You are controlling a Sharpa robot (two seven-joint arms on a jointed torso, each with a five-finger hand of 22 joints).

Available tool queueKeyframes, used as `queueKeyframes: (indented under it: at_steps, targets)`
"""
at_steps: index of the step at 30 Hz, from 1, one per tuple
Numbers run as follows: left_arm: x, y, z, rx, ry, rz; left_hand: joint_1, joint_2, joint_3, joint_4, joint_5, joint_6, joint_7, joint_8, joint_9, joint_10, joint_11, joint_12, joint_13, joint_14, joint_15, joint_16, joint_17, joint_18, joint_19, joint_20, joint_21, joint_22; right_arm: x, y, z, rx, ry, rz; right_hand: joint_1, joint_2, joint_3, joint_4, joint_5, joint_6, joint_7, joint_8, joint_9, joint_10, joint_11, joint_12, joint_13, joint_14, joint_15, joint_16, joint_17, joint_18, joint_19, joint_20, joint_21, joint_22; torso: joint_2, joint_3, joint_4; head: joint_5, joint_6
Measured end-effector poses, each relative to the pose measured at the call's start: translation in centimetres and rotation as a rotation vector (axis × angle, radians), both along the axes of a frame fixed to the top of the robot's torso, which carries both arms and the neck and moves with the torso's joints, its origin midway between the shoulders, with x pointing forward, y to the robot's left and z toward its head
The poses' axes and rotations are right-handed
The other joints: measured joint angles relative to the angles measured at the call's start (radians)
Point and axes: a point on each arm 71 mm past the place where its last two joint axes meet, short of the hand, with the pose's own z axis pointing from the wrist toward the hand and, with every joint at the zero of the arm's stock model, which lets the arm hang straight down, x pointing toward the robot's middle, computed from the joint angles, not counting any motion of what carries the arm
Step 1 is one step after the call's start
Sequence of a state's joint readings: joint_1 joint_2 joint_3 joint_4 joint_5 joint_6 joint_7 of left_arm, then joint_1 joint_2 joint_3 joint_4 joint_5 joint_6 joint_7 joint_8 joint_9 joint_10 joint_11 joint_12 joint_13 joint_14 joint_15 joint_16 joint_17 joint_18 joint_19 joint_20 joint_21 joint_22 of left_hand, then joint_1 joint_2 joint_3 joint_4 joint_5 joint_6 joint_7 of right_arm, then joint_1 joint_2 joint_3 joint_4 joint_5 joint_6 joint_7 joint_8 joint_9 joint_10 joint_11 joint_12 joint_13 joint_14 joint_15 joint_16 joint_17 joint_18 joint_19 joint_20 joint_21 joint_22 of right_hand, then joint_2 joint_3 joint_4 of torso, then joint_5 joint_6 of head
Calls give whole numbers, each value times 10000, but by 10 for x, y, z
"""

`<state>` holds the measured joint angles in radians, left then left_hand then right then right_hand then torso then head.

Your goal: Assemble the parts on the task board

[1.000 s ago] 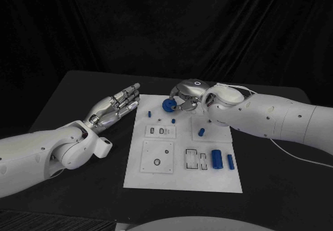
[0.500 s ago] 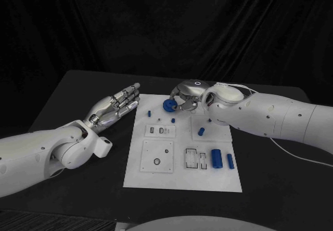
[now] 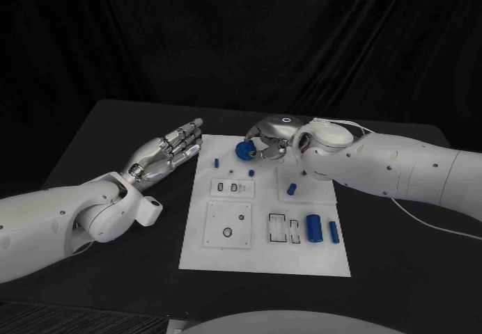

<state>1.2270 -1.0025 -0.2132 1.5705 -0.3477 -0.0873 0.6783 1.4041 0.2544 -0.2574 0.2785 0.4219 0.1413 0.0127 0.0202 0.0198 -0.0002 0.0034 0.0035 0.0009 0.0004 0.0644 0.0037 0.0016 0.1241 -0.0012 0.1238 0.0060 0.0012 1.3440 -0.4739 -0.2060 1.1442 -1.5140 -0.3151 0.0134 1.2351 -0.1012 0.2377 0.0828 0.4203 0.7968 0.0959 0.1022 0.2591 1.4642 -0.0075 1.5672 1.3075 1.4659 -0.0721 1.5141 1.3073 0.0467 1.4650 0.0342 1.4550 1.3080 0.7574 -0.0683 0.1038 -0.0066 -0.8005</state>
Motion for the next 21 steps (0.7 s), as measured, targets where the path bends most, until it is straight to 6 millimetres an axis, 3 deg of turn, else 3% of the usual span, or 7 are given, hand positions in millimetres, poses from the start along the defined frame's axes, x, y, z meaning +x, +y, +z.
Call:
queueKeyframes:
  at_steps: [21]
  targets:
    - [1,1,0,11,7,6,0,0,28,-29,39,0,0,0,0,0,0,0,4,0,0,0,-7,0,0,0,0,2,-4,-1,-1,-11,125,85,1,0,0,0,0,-2,2,-1,-46,0,-1,0,-1,0,-1,-4,8,0,0,0,-40,-3,0,1,-1,-13,-63]
